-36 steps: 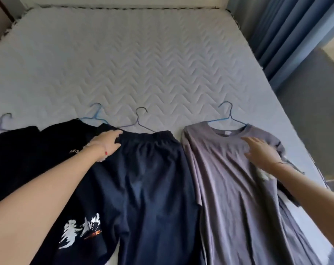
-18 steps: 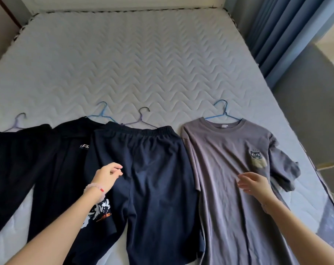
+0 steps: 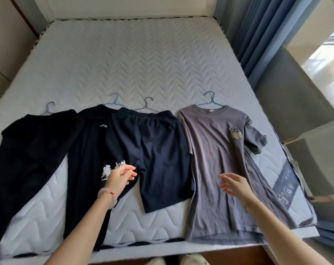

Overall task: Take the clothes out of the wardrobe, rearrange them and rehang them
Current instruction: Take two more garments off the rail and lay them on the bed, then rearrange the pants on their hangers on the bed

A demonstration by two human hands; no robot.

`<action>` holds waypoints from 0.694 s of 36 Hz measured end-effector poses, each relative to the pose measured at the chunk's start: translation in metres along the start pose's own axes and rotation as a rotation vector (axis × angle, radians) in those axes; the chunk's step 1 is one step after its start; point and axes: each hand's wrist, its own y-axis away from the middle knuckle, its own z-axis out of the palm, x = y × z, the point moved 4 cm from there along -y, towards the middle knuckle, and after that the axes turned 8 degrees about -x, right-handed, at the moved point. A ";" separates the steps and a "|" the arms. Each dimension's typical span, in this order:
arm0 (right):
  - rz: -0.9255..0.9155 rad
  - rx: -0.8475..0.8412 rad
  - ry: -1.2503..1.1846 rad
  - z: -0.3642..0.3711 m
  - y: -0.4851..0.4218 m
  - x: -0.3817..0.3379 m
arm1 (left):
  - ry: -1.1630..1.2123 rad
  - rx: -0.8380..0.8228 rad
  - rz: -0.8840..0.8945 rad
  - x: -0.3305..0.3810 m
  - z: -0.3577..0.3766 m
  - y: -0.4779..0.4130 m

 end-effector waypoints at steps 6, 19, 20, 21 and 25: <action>0.081 -0.005 0.056 0.004 0.044 0.061 | 0.016 -0.080 -0.145 -0.065 0.037 0.058; 0.234 -0.134 0.118 0.008 0.072 0.142 | 0.162 -0.020 -0.390 -0.147 0.086 0.148; 0.237 -0.139 0.120 0.008 0.070 0.142 | 0.170 -0.008 -0.406 -0.150 0.087 0.150; 0.238 -0.144 0.127 0.009 0.069 0.140 | 0.175 0.004 -0.417 -0.153 0.087 0.153; 0.220 -0.167 0.165 0.013 0.058 0.127 | 0.182 0.060 -0.435 -0.157 0.084 0.155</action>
